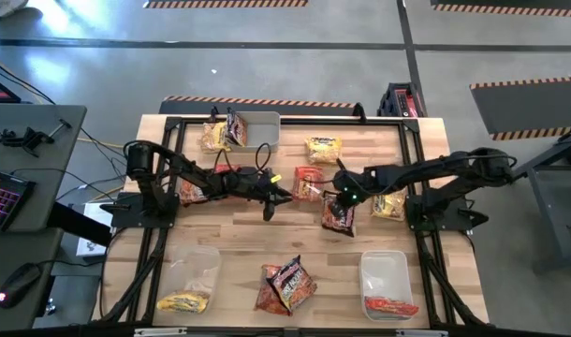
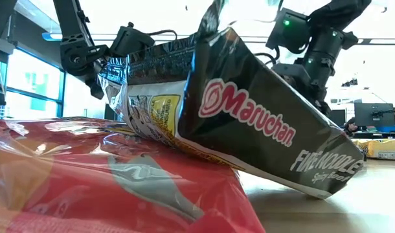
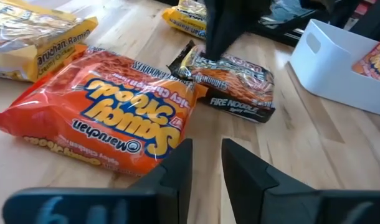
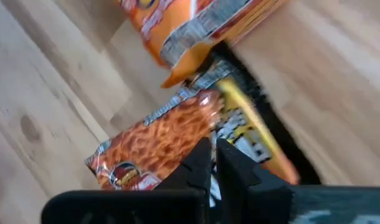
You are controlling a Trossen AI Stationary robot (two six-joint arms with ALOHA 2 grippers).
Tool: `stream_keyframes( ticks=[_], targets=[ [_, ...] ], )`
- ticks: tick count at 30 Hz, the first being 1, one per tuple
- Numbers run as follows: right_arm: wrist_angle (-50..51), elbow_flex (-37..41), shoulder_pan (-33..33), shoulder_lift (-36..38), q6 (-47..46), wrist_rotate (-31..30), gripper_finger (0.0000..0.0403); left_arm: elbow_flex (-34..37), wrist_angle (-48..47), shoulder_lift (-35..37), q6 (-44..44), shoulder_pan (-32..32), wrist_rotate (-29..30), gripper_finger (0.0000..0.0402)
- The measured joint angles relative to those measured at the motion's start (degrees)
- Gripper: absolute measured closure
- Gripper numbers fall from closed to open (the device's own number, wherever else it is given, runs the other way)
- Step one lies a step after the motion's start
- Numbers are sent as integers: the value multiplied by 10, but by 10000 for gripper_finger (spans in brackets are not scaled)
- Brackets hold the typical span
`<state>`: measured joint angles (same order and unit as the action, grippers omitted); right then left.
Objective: Sort Maruchan noodles
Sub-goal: Put the top right black noodle pack into the gray bin
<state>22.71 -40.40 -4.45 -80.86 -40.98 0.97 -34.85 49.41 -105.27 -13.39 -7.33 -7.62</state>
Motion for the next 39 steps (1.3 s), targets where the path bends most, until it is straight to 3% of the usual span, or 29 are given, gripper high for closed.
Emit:
stream_keyframes(
  ticks=[7,13,16,19,21,31,39],
  targets=[
    [-53,-1,50,-43,42,-3,391,0,1,0,-1,0,0,335],
    [-61,-25,92,-42,130,41,391,0,1,0,0,0,3,336],
    [-39,-59,106,-42,171,2,391,0,-5,0,-1,0,5,336],
    [-57,-91,88,-44,203,-76,391,0,-20,-1,0,0,15,337],
    [-82,-104,59,-53,215,-96,391,0,-23,-1,0,0,31,342],
    [-158,-110,-51,-172,274,-59,391,0,-33,-1,0,19,41,394],
    [-101,-112,-62,-168,277,-69,391,0,-43,-1,-2,26,60,398]
  ],
)
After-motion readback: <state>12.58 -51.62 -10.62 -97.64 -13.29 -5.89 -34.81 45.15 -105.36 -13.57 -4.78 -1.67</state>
